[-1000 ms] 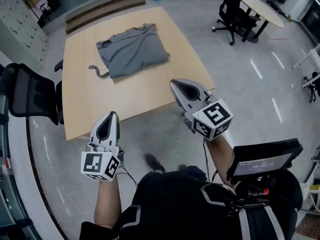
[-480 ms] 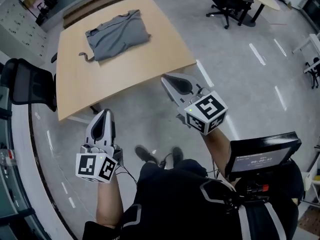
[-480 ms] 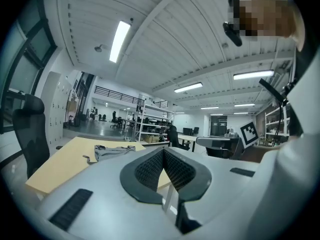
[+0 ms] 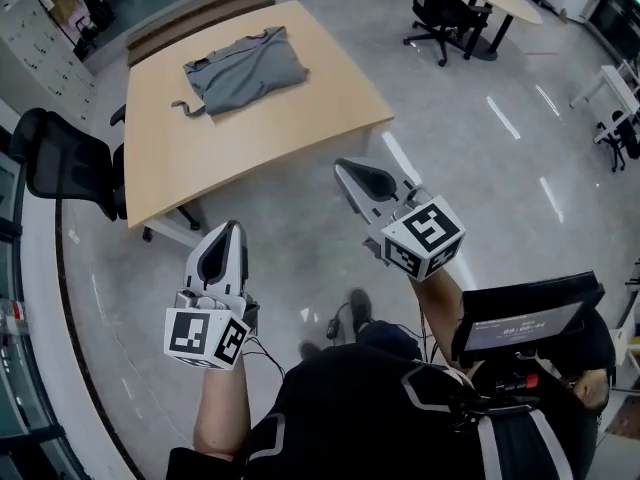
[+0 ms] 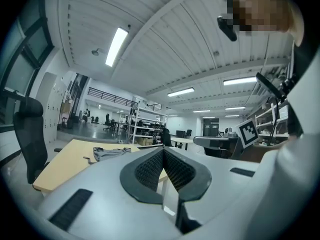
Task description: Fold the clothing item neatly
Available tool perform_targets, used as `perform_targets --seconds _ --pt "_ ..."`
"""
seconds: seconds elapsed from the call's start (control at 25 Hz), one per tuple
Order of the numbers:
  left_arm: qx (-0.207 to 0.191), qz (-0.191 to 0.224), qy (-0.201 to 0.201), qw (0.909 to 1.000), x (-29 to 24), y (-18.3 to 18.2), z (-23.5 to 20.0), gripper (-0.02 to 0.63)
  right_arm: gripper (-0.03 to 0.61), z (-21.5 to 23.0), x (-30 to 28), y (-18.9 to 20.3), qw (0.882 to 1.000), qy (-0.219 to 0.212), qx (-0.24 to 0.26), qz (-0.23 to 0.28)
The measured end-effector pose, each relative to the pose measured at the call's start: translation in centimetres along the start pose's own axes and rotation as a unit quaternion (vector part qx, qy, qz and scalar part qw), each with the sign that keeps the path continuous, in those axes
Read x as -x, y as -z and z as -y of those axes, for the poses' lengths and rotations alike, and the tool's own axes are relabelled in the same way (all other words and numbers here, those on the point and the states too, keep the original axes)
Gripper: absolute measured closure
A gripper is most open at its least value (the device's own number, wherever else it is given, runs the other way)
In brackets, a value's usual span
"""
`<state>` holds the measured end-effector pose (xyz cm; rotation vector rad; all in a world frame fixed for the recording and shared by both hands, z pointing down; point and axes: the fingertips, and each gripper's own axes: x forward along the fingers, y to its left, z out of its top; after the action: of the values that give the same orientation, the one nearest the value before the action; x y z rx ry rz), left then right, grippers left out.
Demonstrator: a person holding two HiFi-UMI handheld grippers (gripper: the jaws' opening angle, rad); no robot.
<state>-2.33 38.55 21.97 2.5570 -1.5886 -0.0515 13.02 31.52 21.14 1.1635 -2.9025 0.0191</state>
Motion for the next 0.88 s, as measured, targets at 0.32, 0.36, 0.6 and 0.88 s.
perform_targets --seconds 0.32,0.36,0.6,0.88 --pt "0.005 0.003 0.028 0.9996 6.4 0.9 -0.8 0.614 0.569 -7.3 2.8 0.0 0.999 0.03 0.009 -0.006" --pt "0.006 0.003 0.029 0.9996 7.0 1.0 -0.6 0.614 0.569 -7.7 3.3 0.0 0.999 0.033 0.005 -0.007" --pt "0.009 0.0 0.02 0.9998 9.1 0.9 1.5 0.614 0.569 -9.5 6.4 -0.7 1.0 0.026 0.007 -0.007" --pt "0.011 0.002 -0.005 0.9999 7.8 0.6 6.3 0.614 0.569 -7.5 10.6 -0.7 1.0 0.006 0.01 -0.002"
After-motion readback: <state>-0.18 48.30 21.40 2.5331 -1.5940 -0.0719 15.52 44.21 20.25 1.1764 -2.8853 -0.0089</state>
